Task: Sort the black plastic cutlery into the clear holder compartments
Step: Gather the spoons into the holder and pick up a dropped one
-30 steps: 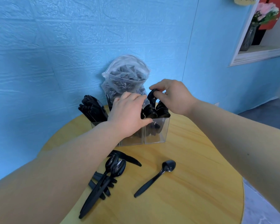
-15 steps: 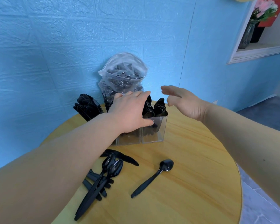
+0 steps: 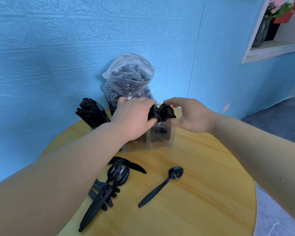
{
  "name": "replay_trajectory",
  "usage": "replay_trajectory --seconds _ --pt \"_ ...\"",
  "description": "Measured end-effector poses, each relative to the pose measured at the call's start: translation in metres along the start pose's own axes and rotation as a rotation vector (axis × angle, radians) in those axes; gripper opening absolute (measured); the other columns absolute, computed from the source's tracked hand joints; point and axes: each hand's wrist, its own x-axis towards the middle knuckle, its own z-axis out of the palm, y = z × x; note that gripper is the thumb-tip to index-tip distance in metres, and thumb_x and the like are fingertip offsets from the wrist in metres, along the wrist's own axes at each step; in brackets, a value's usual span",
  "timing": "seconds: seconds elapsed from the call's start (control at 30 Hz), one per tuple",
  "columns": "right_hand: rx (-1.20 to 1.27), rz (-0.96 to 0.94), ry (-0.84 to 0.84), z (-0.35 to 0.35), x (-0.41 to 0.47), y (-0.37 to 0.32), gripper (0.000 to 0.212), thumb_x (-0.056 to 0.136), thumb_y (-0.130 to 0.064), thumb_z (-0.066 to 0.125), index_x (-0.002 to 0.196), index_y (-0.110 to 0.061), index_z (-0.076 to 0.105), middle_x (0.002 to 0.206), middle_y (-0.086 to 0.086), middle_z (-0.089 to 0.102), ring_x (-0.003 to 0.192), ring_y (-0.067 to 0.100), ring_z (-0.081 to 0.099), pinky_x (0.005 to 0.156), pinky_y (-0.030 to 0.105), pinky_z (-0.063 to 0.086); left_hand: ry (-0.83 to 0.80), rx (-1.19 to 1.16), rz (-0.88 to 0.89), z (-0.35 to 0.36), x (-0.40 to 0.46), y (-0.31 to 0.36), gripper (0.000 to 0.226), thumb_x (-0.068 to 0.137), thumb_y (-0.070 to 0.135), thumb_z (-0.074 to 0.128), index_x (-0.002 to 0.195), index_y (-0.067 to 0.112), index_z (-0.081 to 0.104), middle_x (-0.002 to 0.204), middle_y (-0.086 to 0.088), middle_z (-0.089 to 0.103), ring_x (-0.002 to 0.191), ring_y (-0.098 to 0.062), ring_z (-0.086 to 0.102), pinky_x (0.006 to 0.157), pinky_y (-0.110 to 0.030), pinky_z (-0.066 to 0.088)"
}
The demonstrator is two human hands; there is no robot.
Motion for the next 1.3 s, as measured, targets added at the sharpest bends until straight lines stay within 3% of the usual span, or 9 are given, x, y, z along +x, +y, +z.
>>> replay_trajectory --seconds 0.2,0.4,0.5,0.57,0.67,0.87,0.93,1.03,1.3 --pt "0.060 0.004 0.057 -0.003 0.004 -0.002 0.087 0.071 -0.043 0.078 0.143 -0.024 0.034 0.135 -0.006 0.035 0.119 0.007 0.040 0.097 0.020 0.029 0.004 -0.014 0.006 0.001 -0.002 0.000 0.062 0.083 0.064 0.051 0.134 0.028 0.045 0.127 0.007 0.056 0.117 -0.017 0.052 0.099 -0.042 0.030" --pt "-0.002 -0.015 0.131 -0.005 0.001 0.002 0.104 0.060 -0.055 0.079 0.146 -0.024 0.029 0.140 -0.003 0.029 0.130 0.015 0.023 0.109 0.030 0.025 0.001 0.007 0.007 0.002 -0.001 0.000 0.061 0.082 0.061 0.055 0.133 0.029 0.045 0.126 0.008 0.056 0.116 -0.017 0.052 0.098 -0.042 0.031" --pt "-0.020 0.059 0.052 0.000 0.003 0.005 0.110 0.064 -0.053 0.079 0.150 -0.022 0.018 0.153 -0.001 0.021 0.139 0.019 0.020 0.112 0.033 0.022 -0.004 0.025 0.000 0.003 -0.001 0.001 0.061 0.083 0.060 0.055 0.135 0.029 0.043 0.127 0.008 0.057 0.118 -0.018 0.051 0.099 -0.042 0.030" --pt "0.033 0.096 -0.018 0.004 0.005 0.007 0.104 0.070 -0.047 0.078 0.150 -0.022 0.017 0.152 -0.001 0.029 0.135 0.017 0.033 0.107 0.028 0.030 -0.004 0.022 -0.003 0.003 -0.002 0.001 0.061 0.084 0.060 0.054 0.136 0.030 0.042 0.126 0.008 0.058 0.118 -0.018 0.051 0.099 -0.042 0.030" --pt "0.043 0.050 -0.014 0.009 0.008 0.007 0.077 0.078 -0.037 0.074 0.143 -0.024 0.035 0.138 -0.003 0.049 0.120 0.015 0.050 0.092 0.022 0.036 -0.002 0.018 -0.006 0.002 -0.002 0.001 0.059 0.085 0.060 0.053 0.135 0.031 0.042 0.125 0.008 0.059 0.117 -0.018 0.052 0.099 -0.041 0.031" --pt "-0.100 -0.116 0.108 0.007 0.006 0.000 0.048 0.083 -0.023 0.070 0.128 -0.021 0.055 0.111 0.002 0.058 0.100 0.017 0.053 0.086 0.026 0.040 0.009 0.015 -0.018 0.003 -0.002 0.002 0.055 0.085 0.060 0.052 0.132 0.031 0.045 0.121 0.009 0.060 0.114 -0.018 0.053 0.097 -0.041 0.031" --pt "-0.133 -0.142 0.141 0.009 0.004 0.003 0.045 0.087 -0.022 0.066 0.130 -0.021 0.054 0.111 0.003 0.058 0.099 0.018 0.054 0.083 0.026 0.039 0.010 0.019 -0.016 0.003 -0.002 0.002 0.054 0.085 0.060 0.052 0.131 0.031 0.046 0.120 0.009 0.060 0.113 -0.018 0.053 0.096 -0.042 0.030" --pt "-0.129 -0.115 0.102 0.014 0.000 0.006 0.048 0.092 -0.029 0.058 0.138 -0.021 0.045 0.120 0.004 0.055 0.109 0.021 0.052 0.092 0.031 0.040 0.006 0.023 -0.019 0.002 -0.002 0.003 0.055 0.086 0.060 0.051 0.132 0.031 0.045 0.122 0.009 0.059 0.115 -0.018 0.052 0.097 -0.041 0.030" --pt "-0.129 -0.096 0.091 0.009 -0.012 0.003 0.057 0.093 -0.039 0.055 0.144 -0.024 0.035 0.139 -0.001 0.046 0.125 0.017 0.044 0.096 0.024 0.032 -0.004 0.032 -0.017 -0.005 -0.005 0.005 0.067 0.084 0.063 0.051 0.142 0.031 0.036 0.139 0.009 0.048 0.130 -0.019 0.038 0.103 -0.043 0.027"
